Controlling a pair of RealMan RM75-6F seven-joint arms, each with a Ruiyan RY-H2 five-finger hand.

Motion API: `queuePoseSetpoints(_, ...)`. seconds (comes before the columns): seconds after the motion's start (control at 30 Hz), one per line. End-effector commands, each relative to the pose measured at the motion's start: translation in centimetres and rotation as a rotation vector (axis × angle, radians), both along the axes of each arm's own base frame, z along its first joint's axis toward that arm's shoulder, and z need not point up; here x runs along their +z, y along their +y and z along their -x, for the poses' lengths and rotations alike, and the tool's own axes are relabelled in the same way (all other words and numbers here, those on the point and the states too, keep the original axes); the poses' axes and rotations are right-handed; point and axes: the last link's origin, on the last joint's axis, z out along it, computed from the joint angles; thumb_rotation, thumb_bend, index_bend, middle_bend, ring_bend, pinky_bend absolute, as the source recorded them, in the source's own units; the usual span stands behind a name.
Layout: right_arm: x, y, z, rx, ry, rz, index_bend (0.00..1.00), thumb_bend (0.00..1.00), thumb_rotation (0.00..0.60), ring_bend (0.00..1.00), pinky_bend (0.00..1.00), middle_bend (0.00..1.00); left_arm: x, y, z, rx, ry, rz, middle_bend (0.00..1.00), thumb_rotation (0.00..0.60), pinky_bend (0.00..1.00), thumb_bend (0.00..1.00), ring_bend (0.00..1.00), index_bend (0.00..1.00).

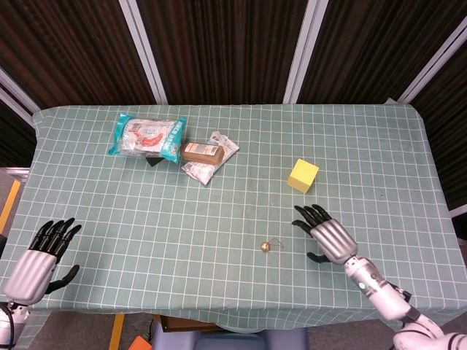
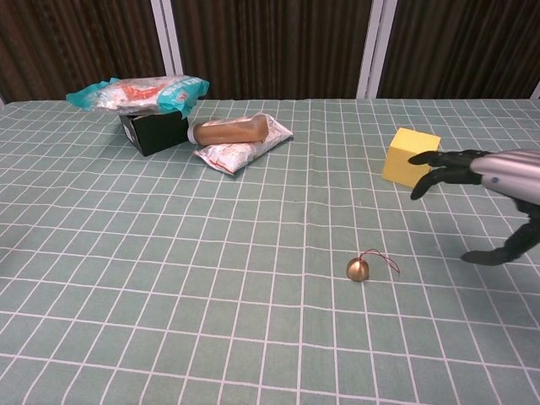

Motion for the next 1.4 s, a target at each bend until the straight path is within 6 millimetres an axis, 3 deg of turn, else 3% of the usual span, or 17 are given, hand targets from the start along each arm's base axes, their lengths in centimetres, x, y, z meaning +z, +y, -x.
queuePoseSetpoints(0.03,-1.7,-1.4,-1.2,0.001,0.002,-0.025,0.42,0.33,0.6,0.0,0.0,0.0,0.0,0.0,0.1,0.008,0.0,0.004,0.0,0.6,0.04,0.34,0.0,0.0)
queuePoseSetpoints(0.5,-5.6,-3.2,-3.2,-0.023,-0.057,-0.084,0.55,0.41,0.6,0.0,0.0,0.0,0.3,0.1,0.2,0.016,-0.002,-0.009,0.0,0.6,0.04,0.34,0.0,0.0)
queuePoseSetpoints(0.87,-6.8,-2.8,-4.3,-0.001,-0.058,-0.121,0.54,0.41,0.6,0.0,0.0,0.0,0.6,0.0,0.3,0.019,0.001,-0.019,0.0,0.6,0.05,0.34,0.0,0.0)
queuePoseSetpoints(1.4,-7.9,-3.0,-4.8,-0.012,-0.053,-0.126,0.63,0.45,0.6,0.0,0.0,0.0,0.9,-0.2,0.2,0.01,0.007,-0.027,0.0,0.6,0.05,0.36,0.0,0.0)
